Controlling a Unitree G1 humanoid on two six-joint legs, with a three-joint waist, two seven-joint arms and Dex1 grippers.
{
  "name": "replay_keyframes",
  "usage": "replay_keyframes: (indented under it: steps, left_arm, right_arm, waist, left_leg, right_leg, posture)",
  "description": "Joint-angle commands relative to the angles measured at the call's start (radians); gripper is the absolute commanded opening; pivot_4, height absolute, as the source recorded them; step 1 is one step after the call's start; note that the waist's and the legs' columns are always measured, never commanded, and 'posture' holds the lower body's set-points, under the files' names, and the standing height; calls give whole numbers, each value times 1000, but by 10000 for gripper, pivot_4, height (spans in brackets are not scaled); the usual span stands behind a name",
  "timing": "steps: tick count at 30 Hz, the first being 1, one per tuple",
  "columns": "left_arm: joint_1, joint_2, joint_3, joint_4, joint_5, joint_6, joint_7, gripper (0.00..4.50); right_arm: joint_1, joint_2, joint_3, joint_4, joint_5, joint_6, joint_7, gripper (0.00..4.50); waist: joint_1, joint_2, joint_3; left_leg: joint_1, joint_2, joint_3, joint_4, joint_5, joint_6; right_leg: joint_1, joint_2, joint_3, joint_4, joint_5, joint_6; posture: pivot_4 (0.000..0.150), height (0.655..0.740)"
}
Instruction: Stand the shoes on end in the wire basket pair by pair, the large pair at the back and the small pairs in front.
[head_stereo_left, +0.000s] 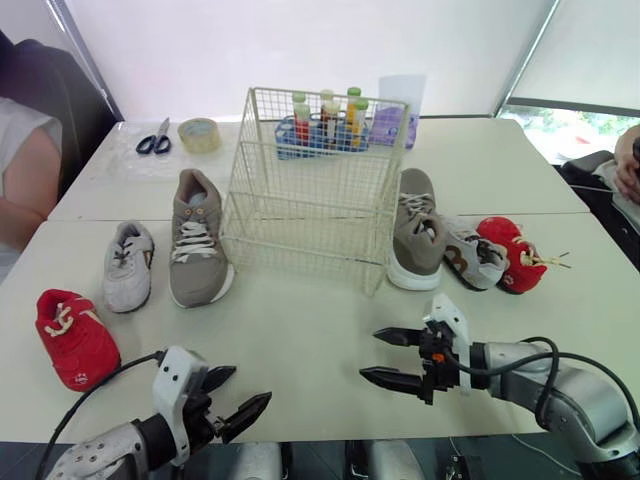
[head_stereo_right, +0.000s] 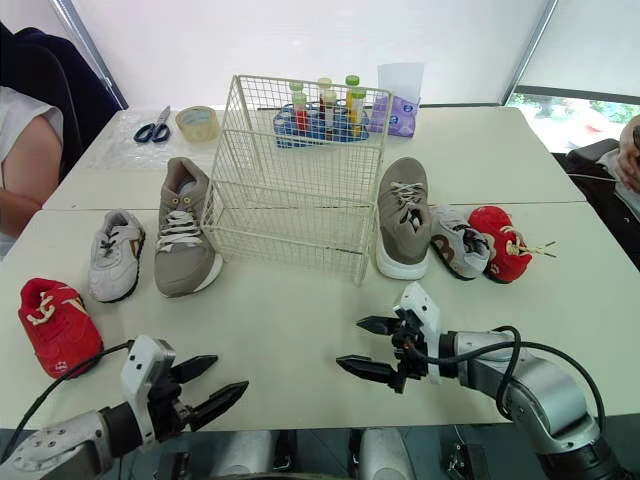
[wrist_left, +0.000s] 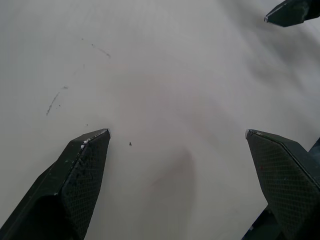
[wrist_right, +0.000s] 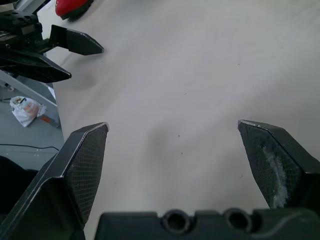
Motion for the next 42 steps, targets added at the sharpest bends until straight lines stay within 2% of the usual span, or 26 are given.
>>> replay_keyframes:
  steps: [1,17,21,24,25,28,32,34,37,42]
  left_arm:
    - [-5,13,21,-12,-31,2,-19,44670]
    - [-45,17,12,-37,-98,39,8,44670]
    - [-109,39,32,-27,-155,73,13,44670]
    - [-158,125,83,-4,-210,104,-55,44670]
    - [-171,149,98,4,-226,115,-69,44670]
    - [-274,265,146,12,-353,167,-146,44670]
    - [-368,400,187,11,-461,216,-218,44670]
    - [-451,497,240,44,-496,229,-281,44670]
    - [-541,592,306,95,-509,240,-330,44670]
    - [-553,649,402,109,-459,256,-372,44670]
  right_arm:
    - [-28,16,-12,-49,23,24,-32,45000]
    - [-47,1,-4,-40,5,-24,18,45000]
    - [-76,-65,-4,-52,19,-15,100,45000]
    - [-144,-174,-56,-75,108,46,210,45000]
    - [-171,-193,-77,-72,136,55,231,45000]
    - [-472,-294,-120,19,301,211,319,45000]
    - [-751,-343,-55,109,330,309,396,45000]
    - [-928,-317,49,189,188,251,409,45000]
    - [-1074,-295,225,256,-31,149,436,45000]
    - [-1145,-217,353,287,-144,164,452,45000]
  waist:
    - [-1,0,0]
    - [0,0,0]
    - [1,0,0]
    - [0,1,1]
    - [-1,1,1]
    - [-4,4,9]
    - [0,3,14]
    - [-1,3,15]
    - [-3,4,16]
    - [-8,4,16]
  left_leg:
    - [0,0,0,0,0,0]
    - [0,0,0,0,0,0]
    - [0,0,0,0,0,0]
    - [0,0,0,0,0,0]
    - [0,0,0,0,0,0]
    - [0,0,0,0,0,0]
    - [0,0,-2,-1,0,0]
    - [-1,0,-2,-3,0,0]
    - [-7,0,0,-3,0,0]
    - [-7,0,2,-3,0,-1]
  right_leg:
    - [0,0,0,0,0,0]
    - [0,0,0,0,0,0]
    - [0,-1,0,0,0,0]
    - [0,0,0,1,0,0]
    - [0,0,0,1,0,0]
    - [-1,1,0,1,1,-1]
    - [-3,3,0,0,1,-2]
    - [-3,4,0,0,2,-3]
    - [-10,7,1,2,3,-1]
    - [-10,7,3,1,4,1]
  posture:
    - [1500,7400]
    - [1500,7400]
    - [1500,7400]
    - [1500,7400]
    - [1500,7400]
    - [1500,7400]
    - [1500,7400]
    - [1500,7400]
    - [1500,7400]
    - [1500,7400]
